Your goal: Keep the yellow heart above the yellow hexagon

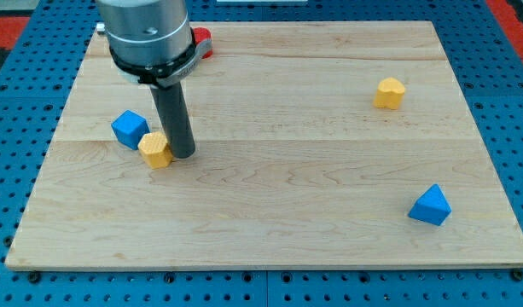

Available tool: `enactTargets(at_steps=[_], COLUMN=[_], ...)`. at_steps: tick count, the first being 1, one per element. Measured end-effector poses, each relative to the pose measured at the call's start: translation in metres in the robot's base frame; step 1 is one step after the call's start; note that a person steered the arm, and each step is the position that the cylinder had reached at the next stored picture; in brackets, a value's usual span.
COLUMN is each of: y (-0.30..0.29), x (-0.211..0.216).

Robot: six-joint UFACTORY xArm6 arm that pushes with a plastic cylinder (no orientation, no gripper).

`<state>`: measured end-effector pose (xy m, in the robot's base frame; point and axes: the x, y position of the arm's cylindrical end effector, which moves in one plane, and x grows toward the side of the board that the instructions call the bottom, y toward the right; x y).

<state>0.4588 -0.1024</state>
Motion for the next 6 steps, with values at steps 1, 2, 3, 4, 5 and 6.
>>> enactTargets(at_steps=[1, 2, 3, 4, 5, 6], y=[0.073, 0.185, 0.293, 0.382, 0.403, 0.390], x=[-0.004, -0.006, -0.020, -0.054, -0.091, -0.104])
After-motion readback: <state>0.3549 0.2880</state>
